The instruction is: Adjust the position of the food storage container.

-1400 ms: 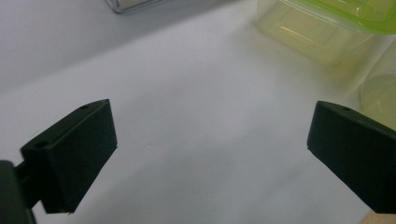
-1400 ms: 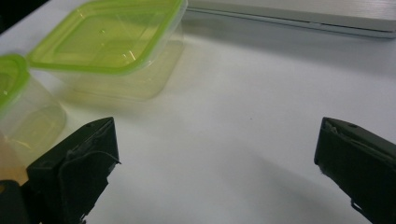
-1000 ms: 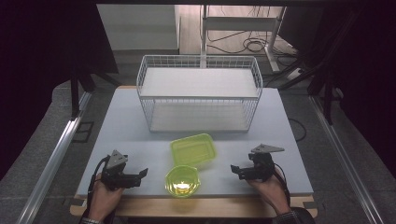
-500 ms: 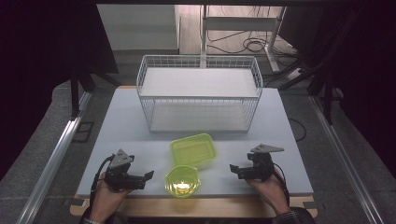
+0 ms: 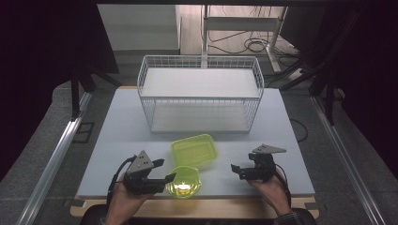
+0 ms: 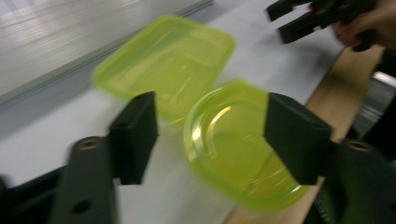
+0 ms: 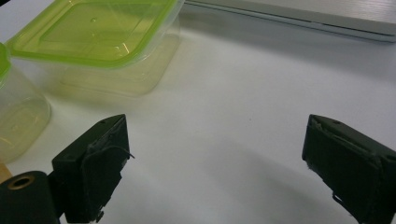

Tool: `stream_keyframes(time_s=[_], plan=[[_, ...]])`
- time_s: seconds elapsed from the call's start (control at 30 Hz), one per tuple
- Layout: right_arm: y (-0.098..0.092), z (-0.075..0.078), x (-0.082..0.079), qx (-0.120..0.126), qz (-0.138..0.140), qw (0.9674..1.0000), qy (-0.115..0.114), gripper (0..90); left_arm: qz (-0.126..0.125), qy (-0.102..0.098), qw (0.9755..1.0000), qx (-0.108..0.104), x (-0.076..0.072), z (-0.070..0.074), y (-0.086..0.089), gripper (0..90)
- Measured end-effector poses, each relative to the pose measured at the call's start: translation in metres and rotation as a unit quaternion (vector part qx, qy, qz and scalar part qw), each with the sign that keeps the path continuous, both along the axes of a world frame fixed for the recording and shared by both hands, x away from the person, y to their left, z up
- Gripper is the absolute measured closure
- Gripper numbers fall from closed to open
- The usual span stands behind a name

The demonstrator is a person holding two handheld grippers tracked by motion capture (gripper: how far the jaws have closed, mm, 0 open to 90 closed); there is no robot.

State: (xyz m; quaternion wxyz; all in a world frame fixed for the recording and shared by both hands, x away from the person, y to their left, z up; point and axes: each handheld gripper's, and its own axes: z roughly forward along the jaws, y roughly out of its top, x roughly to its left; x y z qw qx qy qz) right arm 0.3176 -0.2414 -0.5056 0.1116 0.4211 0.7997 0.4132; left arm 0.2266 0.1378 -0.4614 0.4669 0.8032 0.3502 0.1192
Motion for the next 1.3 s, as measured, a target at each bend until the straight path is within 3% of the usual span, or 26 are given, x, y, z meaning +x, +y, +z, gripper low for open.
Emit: stream_keyframes(time_s=[0.07, 0.1, 0.2, 0.23, 0.27, 0.37, 0.6, 0.83, 0.87, 1.03, 1.3], plan=[[0.0, 0.0, 0.0, 0.0, 0.0, 1.0, -0.001, 7.7, -0.009, 0.0, 1.0, -0.002, -0.001, 0.001, -0.005, 46.6], [0.0, 0.0, 0.0, 0.001, 0.0, 1.0, -0.002, 7.7, -0.018, 0.002, 0.9998, -0.001, -0.002, 0.002, -0.017, 58.1], [0.0, 0.0, 0.0, -0.002, 0.0, 1.0, -0.001, 7.7, -0.033, 0.008, 0.9994, 0.001, -0.003, 0.002, -0.03, 73.2], [0.0, 0.0, 0.0, -0.002, 0.0, 1.0, -0.001, 7.7, -0.037, 0.008, 0.9992, 0.009, -0.004, 0.002, -0.036, 73.2], [0.0, 0.0, 0.0, -0.004, 0.0, 1.0, 0.0, 7.8, -0.046, 0.007, 0.9987, 0.018, -0.004, 0.001, -0.047, 81.5], [0.0, 0.0, 0.0, -0.008, 0.0, 1.0, 0.0, 8.0, -0.053, 0.008, 0.9983, 0.023, -0.005, -0.002, -0.056, 89.7], [0.001, -0.002, 0.001, -0.017, 0.002, 0.9999, 0.003, 8.4, -0.069, 0.02, 0.9971, 0.025, -0.01, -0.012, -0.084, 90.0], [0.001, -0.002, 0.001, -0.021, 0.004, 0.9998, 0.003, 8.8, -0.064, 0.035, 0.9967, 0.034, -0.009, -0.019, -0.095, 90.0], [0.001, -0.002, 0.001, -0.022, 0.004, 0.9998, 0.002, 9.0, -0.054, 0.041, 0.9969, 0.038, -0.008, -0.022, -0.097, 90.0], [0.002, -0.002, 0.001, -0.023, 0.004, 0.9997, -0.001, 9.4, -0.041, 0.052, 0.997, 0.041, -0.008, -0.025, -0.095, 90.0], [0.002, -0.002, 0.001, -0.027, 0.007, 0.9996, -0.004, 9.5, -0.02, 0.047, 0.9976, 0.045, -0.008, -0.022, -0.085, 90.0]])
